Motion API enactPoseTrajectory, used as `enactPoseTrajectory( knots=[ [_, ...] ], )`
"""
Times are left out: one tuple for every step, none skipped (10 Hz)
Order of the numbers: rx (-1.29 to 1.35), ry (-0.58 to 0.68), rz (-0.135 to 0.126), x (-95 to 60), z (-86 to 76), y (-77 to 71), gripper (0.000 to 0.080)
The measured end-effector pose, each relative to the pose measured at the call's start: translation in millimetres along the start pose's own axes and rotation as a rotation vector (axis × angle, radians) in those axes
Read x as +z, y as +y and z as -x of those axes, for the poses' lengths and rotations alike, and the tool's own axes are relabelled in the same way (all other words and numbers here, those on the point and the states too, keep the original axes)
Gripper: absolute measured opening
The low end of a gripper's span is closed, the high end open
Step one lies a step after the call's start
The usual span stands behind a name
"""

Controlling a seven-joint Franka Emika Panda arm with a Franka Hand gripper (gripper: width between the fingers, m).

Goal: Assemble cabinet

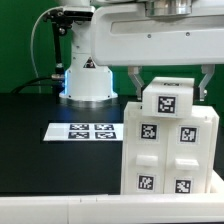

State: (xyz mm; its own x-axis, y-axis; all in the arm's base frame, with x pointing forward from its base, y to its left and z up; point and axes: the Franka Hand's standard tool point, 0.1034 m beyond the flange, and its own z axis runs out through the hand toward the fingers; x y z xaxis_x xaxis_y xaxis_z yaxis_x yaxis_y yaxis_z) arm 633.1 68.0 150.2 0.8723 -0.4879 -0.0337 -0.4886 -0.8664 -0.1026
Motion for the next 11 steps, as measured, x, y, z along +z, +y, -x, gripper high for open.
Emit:
enactPoseTrajectory(
  knots=[
    [0.038,0.000,0.001,0.2,0.0,0.4,0.0560],
    [0.130,0.001,0.000,0.1,-0.4,0.7,0.0560],
    [0.198,0.001,0.000,0.0,-0.6,0.9,0.0560],
    [0.255,0.001,0.001,0.3,-0.5,1.1,0.0560],
    [0.465,0.006,0.005,0.7,-1.0,1.7,0.0560],
    [0.663,0.015,-0.005,1.1,-2.1,0.5,0.0560],
    [0.852,0.041,-0.029,1.8,-4.1,-2.1,0.0560],
    [1.012,0.075,-0.090,0.7,-5.5,-3.1,0.0560],
    [1.058,0.073,-0.090,1.6,-2.9,-0.5,0.0560],
    [1.097,0.073,-0.092,1.6,-3.8,-0.2,0.0560],
    [1.187,0.062,-0.100,1.7,-3.7,-0.1,0.0560]
  ],
)
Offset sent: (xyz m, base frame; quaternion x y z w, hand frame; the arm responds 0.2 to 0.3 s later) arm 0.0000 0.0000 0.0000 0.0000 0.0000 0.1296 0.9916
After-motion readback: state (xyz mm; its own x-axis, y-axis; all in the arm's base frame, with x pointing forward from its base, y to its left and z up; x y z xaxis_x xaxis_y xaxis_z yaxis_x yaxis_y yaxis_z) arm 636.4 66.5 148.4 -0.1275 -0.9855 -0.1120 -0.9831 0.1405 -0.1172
